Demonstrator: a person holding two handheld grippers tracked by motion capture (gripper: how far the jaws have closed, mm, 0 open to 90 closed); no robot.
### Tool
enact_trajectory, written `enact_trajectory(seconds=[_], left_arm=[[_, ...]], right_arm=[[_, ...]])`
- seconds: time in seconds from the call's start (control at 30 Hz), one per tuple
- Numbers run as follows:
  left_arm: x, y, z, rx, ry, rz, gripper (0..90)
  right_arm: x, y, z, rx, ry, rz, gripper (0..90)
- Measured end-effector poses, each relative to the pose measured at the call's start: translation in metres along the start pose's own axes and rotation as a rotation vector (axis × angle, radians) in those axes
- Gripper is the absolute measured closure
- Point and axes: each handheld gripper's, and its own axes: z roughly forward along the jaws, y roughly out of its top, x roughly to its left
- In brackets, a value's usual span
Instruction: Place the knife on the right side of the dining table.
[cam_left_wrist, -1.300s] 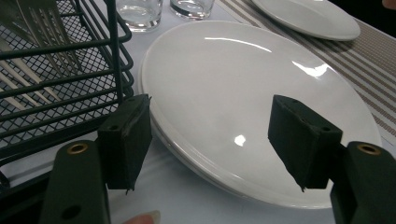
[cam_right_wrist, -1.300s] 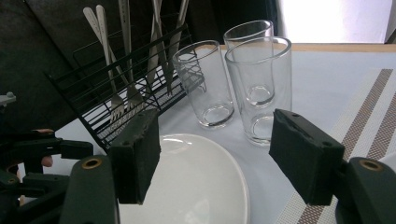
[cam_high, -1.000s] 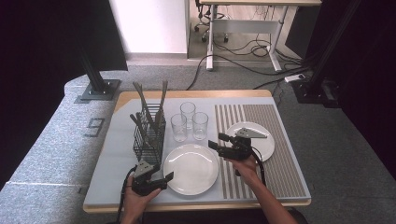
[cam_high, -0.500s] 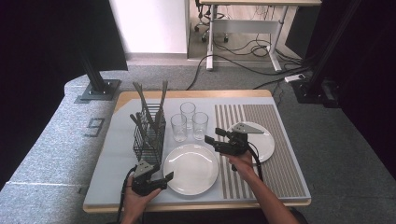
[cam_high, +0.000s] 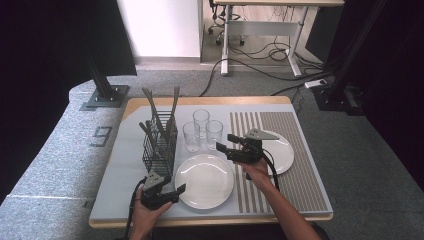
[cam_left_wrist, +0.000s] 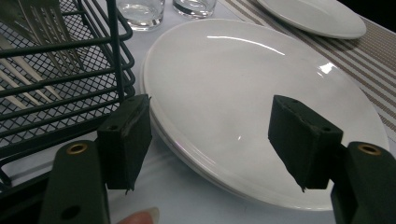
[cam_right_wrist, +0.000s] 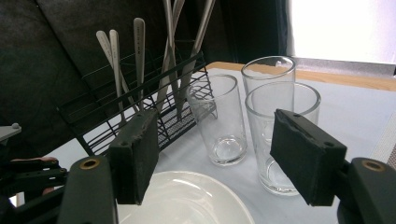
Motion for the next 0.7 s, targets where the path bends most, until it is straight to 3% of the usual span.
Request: enact_trajectory(seconds=[0.7], left_arm=[[0.000,0.001,-0.002,-0.008,-0.001,-0.001,30.7]], right_arm=[[0.003,0.009,0.016,-0.001,-0.011,-0.016,33.1]])
